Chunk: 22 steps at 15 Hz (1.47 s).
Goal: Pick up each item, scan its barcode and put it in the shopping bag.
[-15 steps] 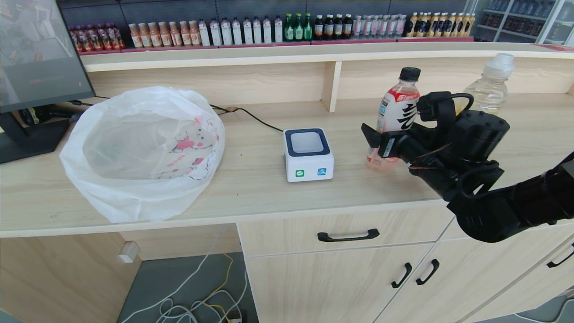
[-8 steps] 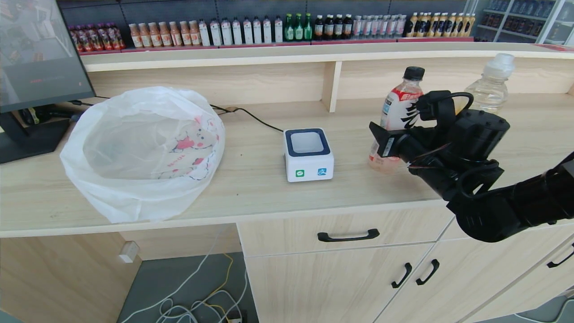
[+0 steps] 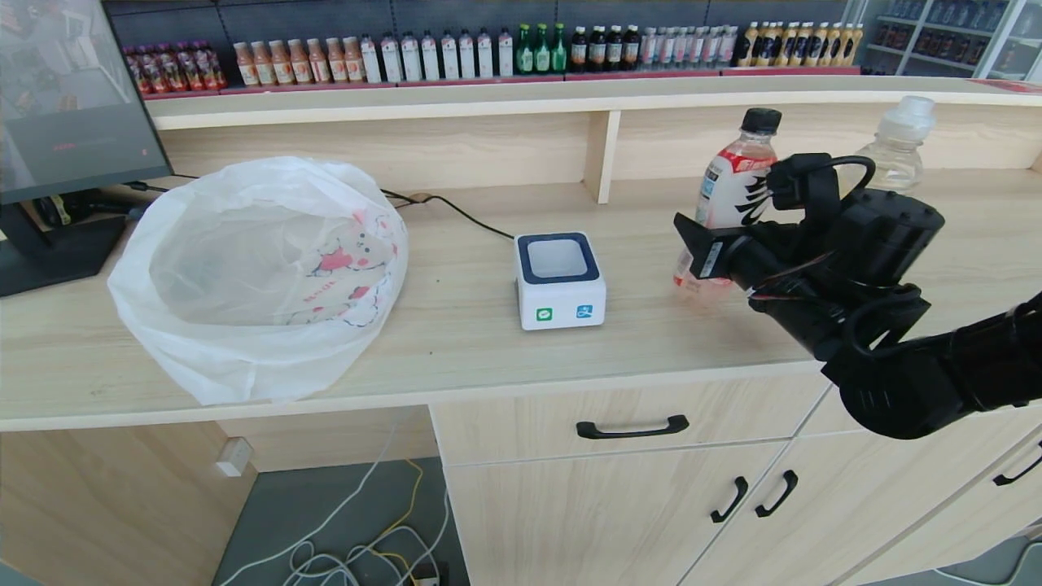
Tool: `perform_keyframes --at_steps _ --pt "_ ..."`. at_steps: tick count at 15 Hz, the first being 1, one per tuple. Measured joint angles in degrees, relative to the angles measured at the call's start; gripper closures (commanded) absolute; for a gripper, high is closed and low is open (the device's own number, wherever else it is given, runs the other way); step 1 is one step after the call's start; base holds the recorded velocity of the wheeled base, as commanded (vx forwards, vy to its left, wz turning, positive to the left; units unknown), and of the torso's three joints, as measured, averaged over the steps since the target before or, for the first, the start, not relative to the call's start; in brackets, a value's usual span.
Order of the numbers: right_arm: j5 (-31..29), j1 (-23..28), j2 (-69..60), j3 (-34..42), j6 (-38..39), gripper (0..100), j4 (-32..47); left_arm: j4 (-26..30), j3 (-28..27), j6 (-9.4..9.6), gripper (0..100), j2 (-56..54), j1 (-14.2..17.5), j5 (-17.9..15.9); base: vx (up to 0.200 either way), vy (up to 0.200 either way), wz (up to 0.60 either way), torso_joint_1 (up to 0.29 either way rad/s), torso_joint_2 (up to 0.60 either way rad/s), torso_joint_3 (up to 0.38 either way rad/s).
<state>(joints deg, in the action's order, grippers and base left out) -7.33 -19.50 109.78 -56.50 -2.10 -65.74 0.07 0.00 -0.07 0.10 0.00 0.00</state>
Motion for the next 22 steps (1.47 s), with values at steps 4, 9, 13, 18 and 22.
perform_keyframes --at_steps 4,9,13,18,22 --pt "0.00 -0.44 -3.61 2.34 0.00 100 -0.02 0.02 0.00 0.00 0 0.00 0.00 0.00 0.000 0.000 0.00 0.000 0.00 0.000" --pt "0.07 -2.55 -11.46 10.31 0.00 100 0.05 0.02 0.00 -0.02 0 0.00 0.00 0.00 0.000 0.000 0.00 0.000 0.00 0.000" --pt "0.38 -4.00 -18.79 18.14 0.02 100 0.33 0.02 0.00 0.00 0 0.00 0.00 0.00 0.000 0.000 0.00 0.000 0.00 0.000" --pt "3.32 -4.88 -25.36 23.89 0.21 100 0.38 0.02 0.00 0.00 0 0.00 0.00 0.00 0.000 0.000 0.00 0.000 0.00 0.000" --pt "3.39 -8.36 -27.75 26.08 3.68 100 0.39 0.02 0.00 0.00 0 0.00 0.00 0.00 0.000 0.000 0.00 0.000 0.00 0.000"
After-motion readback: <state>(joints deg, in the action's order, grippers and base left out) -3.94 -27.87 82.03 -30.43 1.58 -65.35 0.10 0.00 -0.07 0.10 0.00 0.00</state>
